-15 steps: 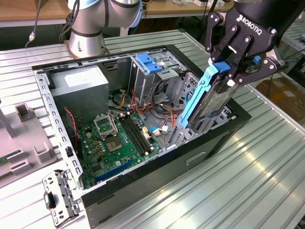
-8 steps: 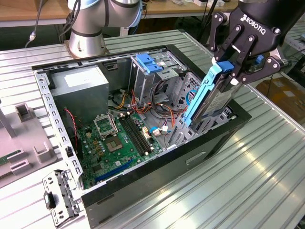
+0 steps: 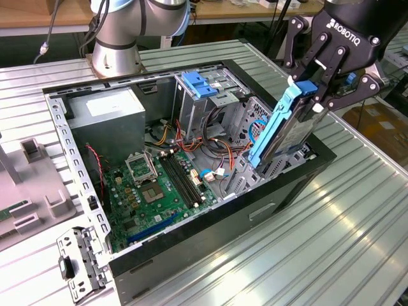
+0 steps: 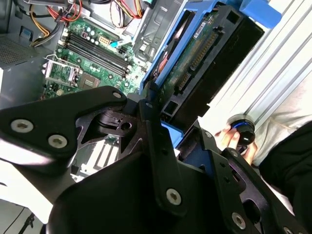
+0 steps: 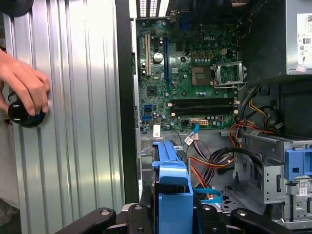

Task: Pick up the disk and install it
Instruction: 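Pick up the disk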

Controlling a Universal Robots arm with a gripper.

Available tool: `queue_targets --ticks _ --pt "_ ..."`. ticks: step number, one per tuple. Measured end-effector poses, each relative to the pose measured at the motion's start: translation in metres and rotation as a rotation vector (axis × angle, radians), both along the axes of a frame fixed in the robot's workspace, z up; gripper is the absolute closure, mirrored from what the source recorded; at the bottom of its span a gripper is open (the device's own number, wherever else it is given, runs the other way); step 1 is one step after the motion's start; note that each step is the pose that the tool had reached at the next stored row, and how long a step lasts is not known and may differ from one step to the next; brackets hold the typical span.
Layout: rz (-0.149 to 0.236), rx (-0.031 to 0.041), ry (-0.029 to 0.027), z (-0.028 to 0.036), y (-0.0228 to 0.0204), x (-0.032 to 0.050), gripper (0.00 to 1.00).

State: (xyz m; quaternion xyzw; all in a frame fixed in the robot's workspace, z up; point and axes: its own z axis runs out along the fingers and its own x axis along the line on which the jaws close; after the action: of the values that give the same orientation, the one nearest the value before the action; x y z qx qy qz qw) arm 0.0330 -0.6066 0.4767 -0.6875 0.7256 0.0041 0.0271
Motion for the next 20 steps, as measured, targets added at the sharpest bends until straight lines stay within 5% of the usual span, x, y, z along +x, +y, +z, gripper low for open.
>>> queue_targets --ticks 20 --pt "0.000 -0.0001 0.0001 -0.0006 0.0000 0.0225 0.63"
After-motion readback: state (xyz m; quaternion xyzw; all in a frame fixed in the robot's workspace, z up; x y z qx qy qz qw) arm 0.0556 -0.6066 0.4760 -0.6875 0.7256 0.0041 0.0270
